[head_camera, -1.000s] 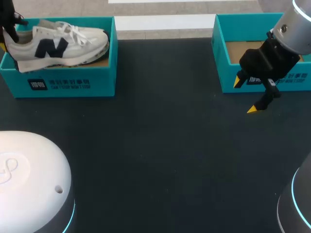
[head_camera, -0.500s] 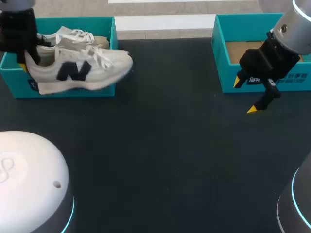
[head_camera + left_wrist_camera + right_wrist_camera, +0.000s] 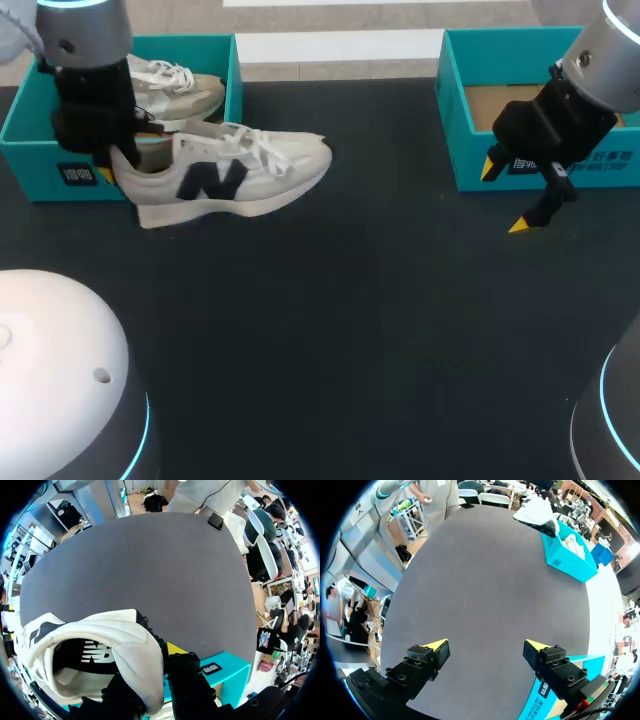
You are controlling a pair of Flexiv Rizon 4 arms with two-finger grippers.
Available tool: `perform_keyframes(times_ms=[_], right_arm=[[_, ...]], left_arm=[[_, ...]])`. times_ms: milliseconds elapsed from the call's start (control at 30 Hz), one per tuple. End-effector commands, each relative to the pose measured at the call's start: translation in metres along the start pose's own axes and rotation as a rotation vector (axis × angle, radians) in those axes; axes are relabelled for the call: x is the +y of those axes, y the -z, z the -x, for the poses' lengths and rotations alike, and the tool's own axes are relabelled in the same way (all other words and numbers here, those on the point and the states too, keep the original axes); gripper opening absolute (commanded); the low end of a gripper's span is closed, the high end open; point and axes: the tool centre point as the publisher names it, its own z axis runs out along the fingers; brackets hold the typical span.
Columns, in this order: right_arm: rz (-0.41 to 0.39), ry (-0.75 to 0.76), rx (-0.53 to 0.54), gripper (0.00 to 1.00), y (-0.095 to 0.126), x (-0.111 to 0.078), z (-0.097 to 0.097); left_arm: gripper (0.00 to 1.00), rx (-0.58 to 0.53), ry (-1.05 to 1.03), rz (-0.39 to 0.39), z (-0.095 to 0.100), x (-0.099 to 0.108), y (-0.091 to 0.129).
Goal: Take the shoe out of the shoebox, open the shoe tongue, remove and reinsert the insole, then place the shoe into the shoebox
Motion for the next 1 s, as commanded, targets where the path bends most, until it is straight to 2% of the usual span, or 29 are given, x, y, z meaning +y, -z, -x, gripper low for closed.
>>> perform_keyframes(times_ms=[33,233,500,1000], right_arm=[[-0.001,0.0,0.002,1.0,-0.001,0.0,0.001],[-0.001,0.0,0.002,1.0,-0.001,0.0,0.001],[-0.001,0.0,0.002,1.0,-0.001,0.0,0.001],[-0.001,0.0,0.002,1.0,-0.001,0.0,0.001]], left_arm=[[0.0,0.003,-0.002,0.018,0.019,-0.008,-0.007],[0.0,0.003,-0.034,-0.001,0.052,-0.019,-0.018],[0.0,0.021,-0.05,0.03,0.099,-0.032,-0.024],[0.0,0.025,-0.057,0.033,0.102,-0.033,-0.025]])
